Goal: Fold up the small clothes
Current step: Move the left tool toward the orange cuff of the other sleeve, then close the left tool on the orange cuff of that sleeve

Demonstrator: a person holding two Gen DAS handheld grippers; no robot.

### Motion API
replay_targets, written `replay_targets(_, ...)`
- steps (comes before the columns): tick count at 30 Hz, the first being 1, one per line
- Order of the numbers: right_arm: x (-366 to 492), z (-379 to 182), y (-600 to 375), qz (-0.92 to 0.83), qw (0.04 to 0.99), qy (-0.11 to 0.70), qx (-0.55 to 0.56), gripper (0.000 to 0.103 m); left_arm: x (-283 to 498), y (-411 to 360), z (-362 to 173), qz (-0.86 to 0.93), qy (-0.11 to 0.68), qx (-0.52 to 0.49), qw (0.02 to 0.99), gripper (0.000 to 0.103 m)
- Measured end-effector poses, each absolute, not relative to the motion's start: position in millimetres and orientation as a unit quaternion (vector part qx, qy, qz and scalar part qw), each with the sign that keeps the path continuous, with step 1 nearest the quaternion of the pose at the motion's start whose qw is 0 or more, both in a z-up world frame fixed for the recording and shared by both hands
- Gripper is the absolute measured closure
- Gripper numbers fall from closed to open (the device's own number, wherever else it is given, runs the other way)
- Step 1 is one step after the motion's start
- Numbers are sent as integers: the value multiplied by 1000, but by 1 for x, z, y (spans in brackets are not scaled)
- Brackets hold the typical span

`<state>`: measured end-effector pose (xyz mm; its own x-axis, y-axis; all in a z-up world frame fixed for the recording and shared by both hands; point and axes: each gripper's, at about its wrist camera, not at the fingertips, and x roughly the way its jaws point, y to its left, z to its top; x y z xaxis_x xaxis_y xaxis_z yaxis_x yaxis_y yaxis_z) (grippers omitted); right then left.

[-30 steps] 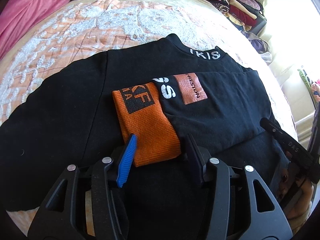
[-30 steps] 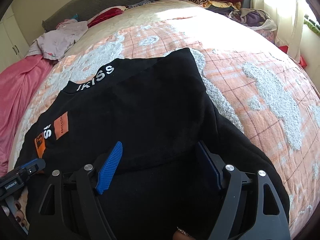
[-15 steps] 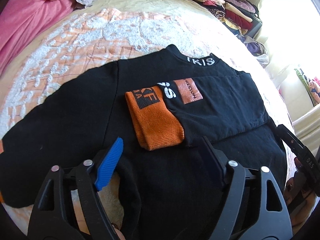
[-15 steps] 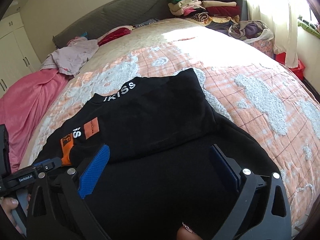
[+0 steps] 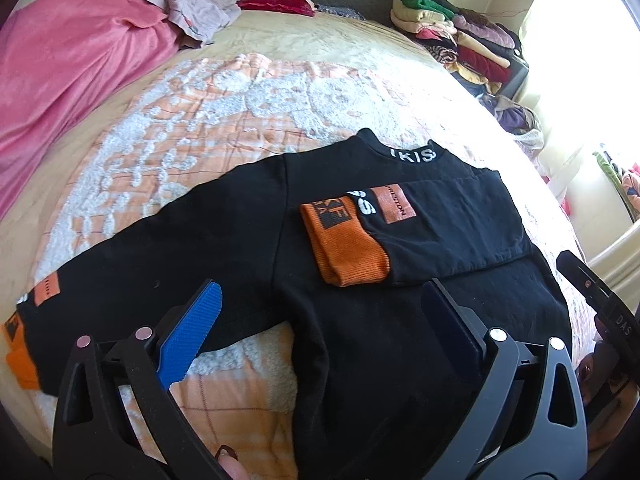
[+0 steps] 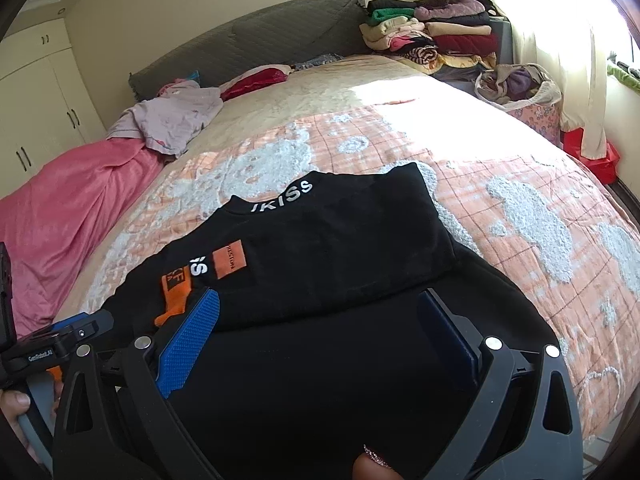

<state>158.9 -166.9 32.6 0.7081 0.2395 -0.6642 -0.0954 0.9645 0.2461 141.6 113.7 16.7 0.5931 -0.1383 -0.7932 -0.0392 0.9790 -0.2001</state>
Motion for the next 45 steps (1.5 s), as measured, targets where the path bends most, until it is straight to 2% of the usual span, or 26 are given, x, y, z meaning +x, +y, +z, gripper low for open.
replay_targets(28, 137, 67, -53, 226, 908, 350, 26, 5, 69, 227, 17, 95, 423, -187, 882, 10)
replay_targets(45, 130, 56, 28, 301, 879, 370, -10, 5, 19, 302, -8, 166, 423, -261, 852, 10)
